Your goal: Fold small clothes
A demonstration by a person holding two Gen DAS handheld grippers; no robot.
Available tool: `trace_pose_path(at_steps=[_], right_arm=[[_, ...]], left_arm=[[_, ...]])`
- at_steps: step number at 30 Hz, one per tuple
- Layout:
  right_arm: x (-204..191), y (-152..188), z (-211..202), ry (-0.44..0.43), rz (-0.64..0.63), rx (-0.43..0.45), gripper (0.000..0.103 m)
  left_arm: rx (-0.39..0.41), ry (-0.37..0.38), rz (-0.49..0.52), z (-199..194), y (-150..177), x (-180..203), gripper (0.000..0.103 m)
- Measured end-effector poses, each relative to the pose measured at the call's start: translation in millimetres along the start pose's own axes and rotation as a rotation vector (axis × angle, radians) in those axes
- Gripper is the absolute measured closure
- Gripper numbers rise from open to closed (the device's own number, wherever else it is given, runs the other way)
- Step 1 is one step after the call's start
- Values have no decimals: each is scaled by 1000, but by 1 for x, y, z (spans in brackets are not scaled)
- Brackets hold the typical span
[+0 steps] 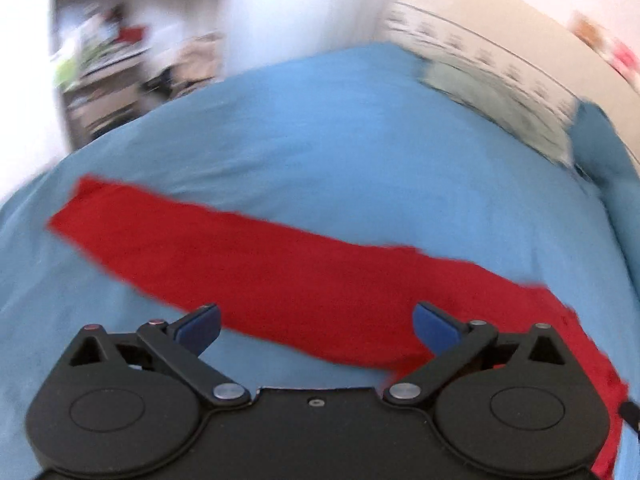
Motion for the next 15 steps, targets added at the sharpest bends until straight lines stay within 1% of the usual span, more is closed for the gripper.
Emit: trace_pose_path(at_steps=[2, 5, 7, 8, 13, 15], right_arm=[[-21, -3, 11, -12, -15, -18, 0], [-53, -1, 28, -45, -20, -45, 0], [-74, 3, 41, -62, -13, -66, 0], [-83, 6, 48, -61, -8, -78, 0], [-119, 24, 75, -47, -2, -126, 0], [-127, 33, 81, -47, 1, -144, 0]], left_arm=[[-1, 0, -95, 12, -6, -38, 0], [0, -30, -208, 31, -17, -89, 3], [3, -43, -276, 47, -22, -118, 12], [-1, -41, -307, 56, -24, -131, 15], [-20, -42, -380, 92, -31, -162, 40], [-23, -37, -402, 103, -30, -168, 45]])
Point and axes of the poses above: each gripper's, at about its wrist camera, not at the fingertips, and z roughly the way its jaws point, x to its right, y to its underside, the point moved 9 cm from there along z, roughly the way its jaws point, and after that the axes turned 9 degrees about -y, right-handed, at the moved point
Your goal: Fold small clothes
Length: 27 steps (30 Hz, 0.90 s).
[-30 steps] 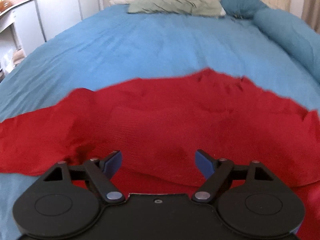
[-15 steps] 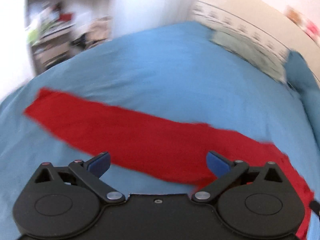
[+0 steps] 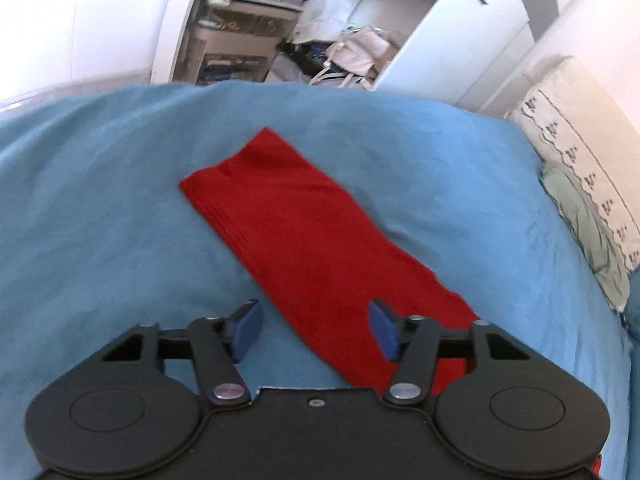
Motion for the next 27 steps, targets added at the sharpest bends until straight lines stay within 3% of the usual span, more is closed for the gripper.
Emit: trace_pose_path(at_steps=[2, 5, 7, 8, 12, 16, 22, 27], right_arm=[[-7, 6, 7, -2, 4, -13, 0], [-15, 9, 16, 2, -2, -20, 0], [-15, 9, 19, 13, -5, -23, 0], [-16, 9, 20, 16, -3, -23, 0], [-11, 7, 23, 28, 4, -18, 0], [3, 6, 19, 44, 1, -5, 0], [46, 3, -1, 92, 56, 26, 0], [97, 0, -33, 146, 118, 61, 0]], left_arm=[[16, 10, -15, 5, -5, -2, 49], [33, -11, -3, 6, -10, -3, 64], [37, -27, -3, 10, -12, -7, 88], [36, -33, -3, 11, -14, -9, 93], [45, -35, 19, 9, -18, -10, 96], [102, -23, 79, -11, -23, 11, 97], [194, 118, 251, -69, -17, 106, 97], [213, 337, 451, -123, 39, 229, 97]])
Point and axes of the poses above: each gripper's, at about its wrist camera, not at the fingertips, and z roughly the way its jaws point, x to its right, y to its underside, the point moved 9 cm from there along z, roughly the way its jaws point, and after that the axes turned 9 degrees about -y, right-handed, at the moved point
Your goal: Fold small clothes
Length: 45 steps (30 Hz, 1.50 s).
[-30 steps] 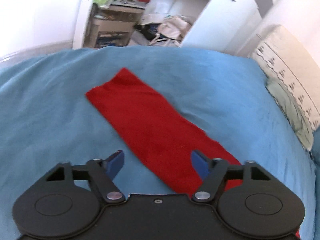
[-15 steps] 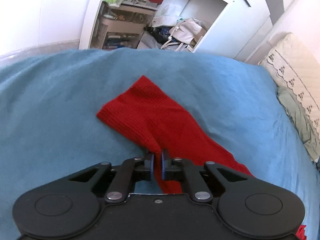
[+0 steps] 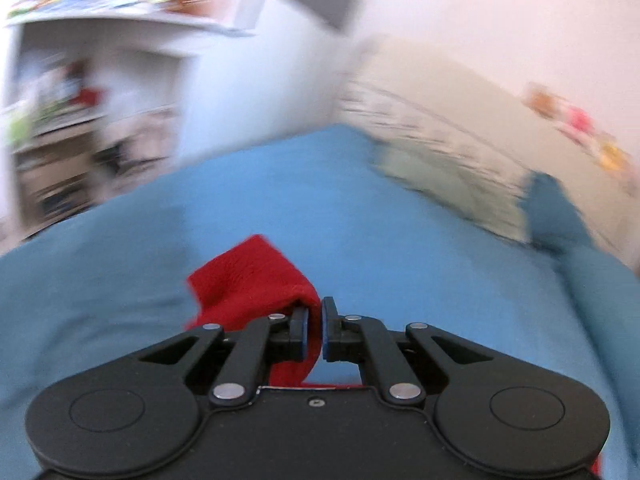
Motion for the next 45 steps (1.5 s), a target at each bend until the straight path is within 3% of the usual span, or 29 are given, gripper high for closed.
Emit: trace_pose_path(at_steps=[3, 8, 11, 14, 17, 20, 21, 23, 24, 25, 27, 31, 34, 42, 44, 45], right_arm=[[41, -5, -18, 46, 27, 24, 0], [115, 3, -39, 90, 128, 29, 0], [150, 13, -48, 133, 149, 27, 0], [179, 25, -53, 152, 174, 17, 0], [197, 37, -52, 157, 192, 5, 0], [205, 43, -50, 153, 192, -2, 0], [205, 43, -48, 147, 192, -2, 0], [204, 41, -48, 129, 190, 3, 0], [201, 36, -44, 117, 186, 6, 0], [199, 34, -45, 107, 181, 8, 0], [190, 24, -44, 84, 160, 18, 0], [161, 1, -32, 24, 98, 11, 0], [128, -5, -8, -18, -2, -67, 0], [37, -20, 58, -49, -314, -66, 0], [28, -17, 80, -21, -363, -90, 23], [27, -15, 89, -9, -371, -108, 43]], left_arm=[[-35, 146, 65, -5, 20, 86, 97], [-153, 310, 194, -7, 99, 211, 97], [-234, 325, 282, 0, 154, 251, 97], [-337, 292, 375, 16, 214, 266, 97], [-395, 253, 422, 28, 247, 264, 97], [-397, 248, 439, 28, 259, 259, 96], [-397, 255, 445, 27, 257, 258, 91], [-412, 261, 444, 23, 253, 255, 62], [-413, 260, 442, 20, 248, 258, 37], [-400, 246, 440, 16, 241, 251, 24], [-365, 207, 444, 5, 232, 237, 18], [-347, 83, 432, -4, 210, 189, 17], [-332, -2, 413, 0, 194, 156, 18], [-311, -110, 369, 18, 177, 93, 18], [-318, -123, 357, 19, 177, 83, 18], [-320, -127, 351, 16, 176, 78, 18]])
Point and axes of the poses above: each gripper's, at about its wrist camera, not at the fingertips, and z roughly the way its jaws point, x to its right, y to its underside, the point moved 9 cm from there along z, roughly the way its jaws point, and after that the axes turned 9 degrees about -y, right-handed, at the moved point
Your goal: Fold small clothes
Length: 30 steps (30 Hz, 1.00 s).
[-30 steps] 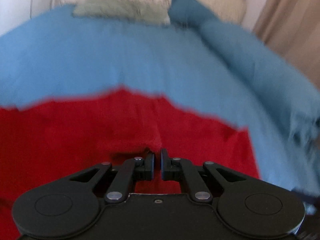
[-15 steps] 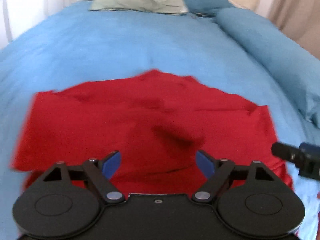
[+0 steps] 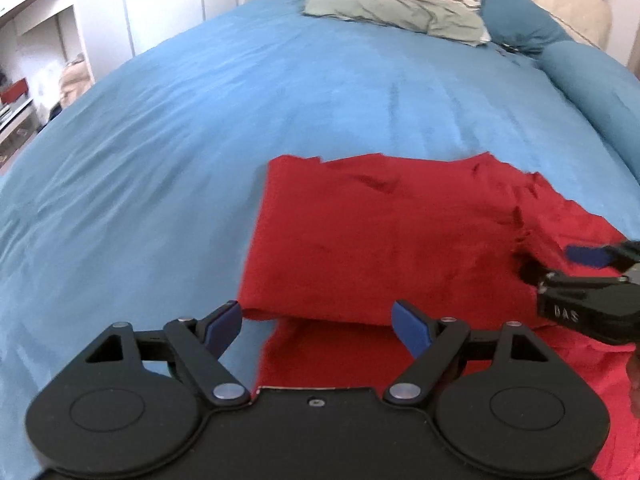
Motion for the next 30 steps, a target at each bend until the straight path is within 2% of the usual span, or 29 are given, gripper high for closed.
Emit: trace_pose_path(at_steps=[1, 4, 7, 9, 12, 13, 15, 16, 20, 21, 23, 24, 25, 30], right_arm=[[0, 1, 8, -1, 4, -19, 58], [16, -2, 1, 16, 97, 11, 75], [46, 7, -21, 46, 246, 51, 75], [66, 18, -30, 33, 358, 58, 75], [81, 44, -24, -48, 503, 34, 66], [84, 51, -22, -72, 541, 38, 52], [87, 60, -25, -114, 606, 70, 32], [89, 61, -27, -132, 639, 93, 26], [94, 62, -30, -168, 746, 148, 26], [96, 62, -28, -162, 759, 148, 29], [98, 61, -23, -140, 756, 129, 55], [99, 59, -20, -126, 742, 114, 74], [100, 56, -20, -121, 728, 102, 80], [118, 33, -52, -90, 668, 190, 82]], left_arm=[[-3, 0, -4, -1, 1, -3, 18], [-2, 4, -5, -2, 0, -8, 18], [0, 11, -4, -3, 1, -8, 18], [-3, 15, -3, -3, 2, -9, 18], [-10, 17, 0, -1, 3, -8, 18], [-11, 18, -1, 0, 3, -7, 18], [-11, 20, -3, 1, 3, -7, 18], [-11, 19, -2, 2, 3, -7, 18], [-20, 14, -4, 4, 6, -10, 18], [-23, 11, -2, 5, 6, -10, 18], [-23, -2, 2, 5, 7, -12, 17], [-23, -7, 6, 4, 8, -12, 18], [-23, -12, 9, 4, 9, -13, 18], [-33, -45, 48, 7, 16, -14, 18]])
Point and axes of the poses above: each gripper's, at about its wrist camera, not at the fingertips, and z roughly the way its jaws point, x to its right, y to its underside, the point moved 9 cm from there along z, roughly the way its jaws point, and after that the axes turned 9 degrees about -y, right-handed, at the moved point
